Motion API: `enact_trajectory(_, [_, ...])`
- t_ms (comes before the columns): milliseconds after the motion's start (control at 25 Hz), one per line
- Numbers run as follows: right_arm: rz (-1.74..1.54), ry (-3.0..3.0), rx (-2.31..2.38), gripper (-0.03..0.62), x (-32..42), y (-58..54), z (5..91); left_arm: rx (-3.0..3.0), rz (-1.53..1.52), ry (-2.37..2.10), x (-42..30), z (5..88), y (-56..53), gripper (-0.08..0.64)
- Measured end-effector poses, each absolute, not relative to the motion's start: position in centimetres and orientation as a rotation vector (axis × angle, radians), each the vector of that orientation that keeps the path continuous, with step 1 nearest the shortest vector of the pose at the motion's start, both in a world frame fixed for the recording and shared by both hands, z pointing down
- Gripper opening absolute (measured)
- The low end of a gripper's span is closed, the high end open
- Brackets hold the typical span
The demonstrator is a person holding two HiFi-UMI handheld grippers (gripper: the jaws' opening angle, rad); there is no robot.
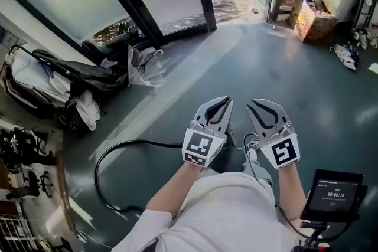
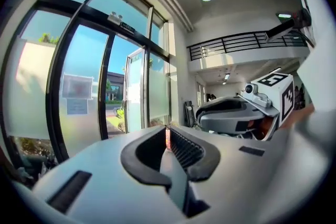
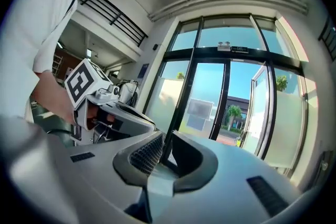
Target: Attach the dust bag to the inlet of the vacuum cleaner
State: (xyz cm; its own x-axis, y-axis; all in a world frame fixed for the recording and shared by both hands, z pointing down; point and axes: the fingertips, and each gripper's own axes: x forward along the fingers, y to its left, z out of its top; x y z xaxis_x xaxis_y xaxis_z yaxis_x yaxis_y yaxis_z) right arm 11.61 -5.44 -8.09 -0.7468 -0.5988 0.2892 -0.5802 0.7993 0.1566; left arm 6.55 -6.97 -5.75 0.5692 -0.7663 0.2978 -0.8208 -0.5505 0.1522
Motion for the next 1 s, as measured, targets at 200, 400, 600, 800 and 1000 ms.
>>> enact_trajectory(200, [-0.107, -2.795, 0.885, 0.06, 9.8, -6.0, -11.5, 2.574, 0.208, -1.452, 4.2, -9.4, -8.0, 0.028])
enact_trajectory(400, [-0.063, -2.889, 0.885, 0.06, 9.2, -5.7, -13.1, 2.53, 0.188, -1.513, 3.2, -9.8, -7.0, 0.028])
enact_trajectory(600, [-0.01, -2.99, 0.894, 0.058, 9.2, -6.1, -14.6, 2.507, 0.196, -1.54, 2.5, -10.0, -6.6, 0.028])
enact_trajectory(800, [0.031, -2.984, 0.893, 0.058, 9.3, -5.9, -13.5, 2.473, 0.211, -1.567, 1.7, -9.2, -6.5, 0.028])
enact_trajectory(1000, [0.08, -2.983, 0.893, 0.058, 10.3, -5.6, -12.2, 2.459, 0.209, -1.558, 2.3, -8.1, -6.3, 0.028])
